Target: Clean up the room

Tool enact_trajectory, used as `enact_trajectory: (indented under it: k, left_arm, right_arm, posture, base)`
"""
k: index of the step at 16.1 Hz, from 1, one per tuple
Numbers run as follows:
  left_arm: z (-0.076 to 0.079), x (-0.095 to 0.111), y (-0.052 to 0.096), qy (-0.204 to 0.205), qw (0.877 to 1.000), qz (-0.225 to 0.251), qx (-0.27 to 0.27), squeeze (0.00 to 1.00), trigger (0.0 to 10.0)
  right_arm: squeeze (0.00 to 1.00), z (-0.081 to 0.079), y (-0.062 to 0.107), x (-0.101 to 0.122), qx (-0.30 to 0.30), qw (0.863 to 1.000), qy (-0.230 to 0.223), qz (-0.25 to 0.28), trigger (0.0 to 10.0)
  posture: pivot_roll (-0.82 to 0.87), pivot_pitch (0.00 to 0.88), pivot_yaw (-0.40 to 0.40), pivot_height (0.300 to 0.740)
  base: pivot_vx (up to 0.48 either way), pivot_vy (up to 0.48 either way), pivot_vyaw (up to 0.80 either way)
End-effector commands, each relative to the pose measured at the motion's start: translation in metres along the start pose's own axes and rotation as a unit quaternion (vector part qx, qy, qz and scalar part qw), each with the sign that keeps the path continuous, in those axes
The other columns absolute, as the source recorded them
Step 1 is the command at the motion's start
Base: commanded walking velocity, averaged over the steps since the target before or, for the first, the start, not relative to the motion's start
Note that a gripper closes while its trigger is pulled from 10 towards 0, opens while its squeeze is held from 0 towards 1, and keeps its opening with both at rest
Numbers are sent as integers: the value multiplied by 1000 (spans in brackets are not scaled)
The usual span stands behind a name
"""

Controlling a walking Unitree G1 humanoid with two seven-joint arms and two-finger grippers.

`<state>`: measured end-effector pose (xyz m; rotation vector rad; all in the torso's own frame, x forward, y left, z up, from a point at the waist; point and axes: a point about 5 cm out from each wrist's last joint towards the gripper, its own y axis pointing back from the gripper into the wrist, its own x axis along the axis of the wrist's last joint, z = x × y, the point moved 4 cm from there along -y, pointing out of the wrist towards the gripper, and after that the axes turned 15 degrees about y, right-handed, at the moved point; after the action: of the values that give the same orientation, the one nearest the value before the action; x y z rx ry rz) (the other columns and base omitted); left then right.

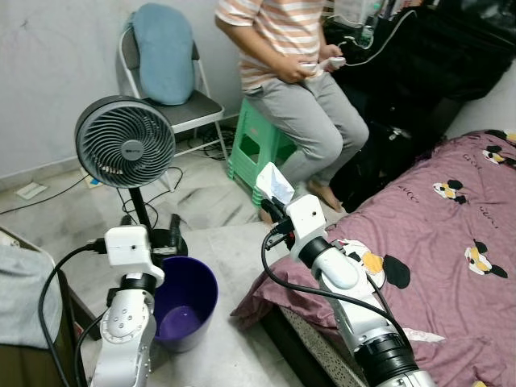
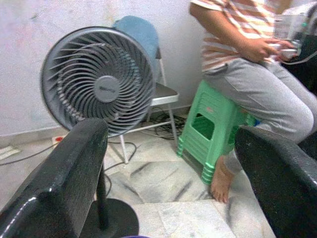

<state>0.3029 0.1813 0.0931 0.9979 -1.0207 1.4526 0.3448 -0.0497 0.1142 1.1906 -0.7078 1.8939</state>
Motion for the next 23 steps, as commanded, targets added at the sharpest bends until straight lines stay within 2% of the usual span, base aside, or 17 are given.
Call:
enact_trajectory:
  k: [1,4,7,8,10,12,15,23]
  left_arm:
    - [3,-1,-3,13,1000,-4,-3,0,10000]
    - [5,9,-9,12,1000,11,-10,0,10000]
    - [3,-2,-6,14,1000,-9,-2,0,10000]
    - [10,-9,-6,15,999,-30,-14,0,10000]
    - [16,-8,-9,8,999,-31,-29,0,10000]
    - [21,-6,-12,8,999,-30,-39,0,10000]
    - [21,-8,-12,8,999,-34,-34,0,10000]
    - [28,-11,-18,-8,997,-43,-59,0,10000]
  right_arm:
    - [0,7,-1,8,-6,1000,6,12,10000]
    - [0,11,7,0,-18,1000,9,2,10000]
    - [0,10,12,-2,-21,1000,21,-5,10000]
    - [0,16,15,-5,-34,999,25,-10,10000]
    - [0,20,17,-7,-48,998,22,-17,10000]
    - [0,15,17,-8,-50,998,19,-18,10000]
    - [0,8,17,-8,-46,999,13,-18,10000]
    - [0,14,22,-14,-69,997,7,-30,10000]
  posture:
    - [146,0,-83,740]
    - [121,0,-64,740]
    - [79,0,-41,740]
    - [67,0,-22,740]
    - [68,0,-16,740]
    - [72,0,-15,740]
    - [82,0,-6,740]
    - [61,0,17,740]
  base:
    - [0,0,400]
    - [0,0,800]
    - [0,0,150]
    - [0,0,0]
    - [0,0,0]
    - [0,0,222]
    - [0,0,590]
    - [0,0,68]
